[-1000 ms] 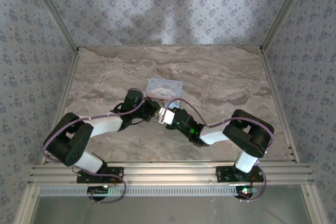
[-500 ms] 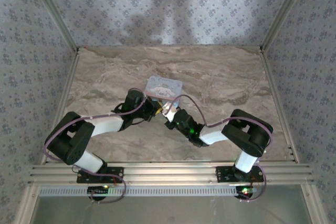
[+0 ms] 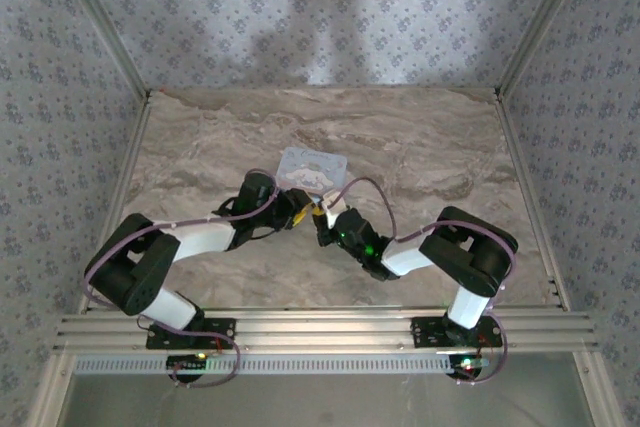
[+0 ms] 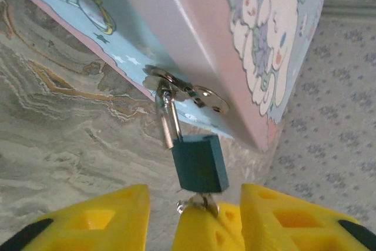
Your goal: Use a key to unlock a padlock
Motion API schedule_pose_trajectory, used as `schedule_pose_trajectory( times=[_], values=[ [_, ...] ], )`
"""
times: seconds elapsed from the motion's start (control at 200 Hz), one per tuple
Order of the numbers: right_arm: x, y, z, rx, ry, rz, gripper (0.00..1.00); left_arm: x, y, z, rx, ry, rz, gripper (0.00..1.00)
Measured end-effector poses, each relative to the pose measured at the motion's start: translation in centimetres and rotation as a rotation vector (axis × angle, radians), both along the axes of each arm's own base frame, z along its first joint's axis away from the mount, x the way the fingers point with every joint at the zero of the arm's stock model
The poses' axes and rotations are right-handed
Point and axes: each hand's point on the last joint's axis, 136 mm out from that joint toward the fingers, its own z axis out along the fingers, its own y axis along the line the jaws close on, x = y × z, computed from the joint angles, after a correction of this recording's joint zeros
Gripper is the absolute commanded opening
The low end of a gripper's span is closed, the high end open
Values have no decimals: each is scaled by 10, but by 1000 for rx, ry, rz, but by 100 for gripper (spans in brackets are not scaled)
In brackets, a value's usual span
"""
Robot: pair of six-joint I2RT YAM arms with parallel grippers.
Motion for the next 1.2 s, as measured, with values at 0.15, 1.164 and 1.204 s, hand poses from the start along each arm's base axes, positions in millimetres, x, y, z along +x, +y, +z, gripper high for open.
schedule_pose_trajectory(
  times=[0.15,1.164,1.204],
  values=[
    [-3,-4,-6,115,105,-29,0,4,15,14,14,-37,18,60],
    [-8,-11,-35,633,616,-142,0,118,65,17,283,-123,-162,80],
    [-9,-10,-35,634,618,-141,0,120,63,11,289,-113,-177,80]
  ],
)
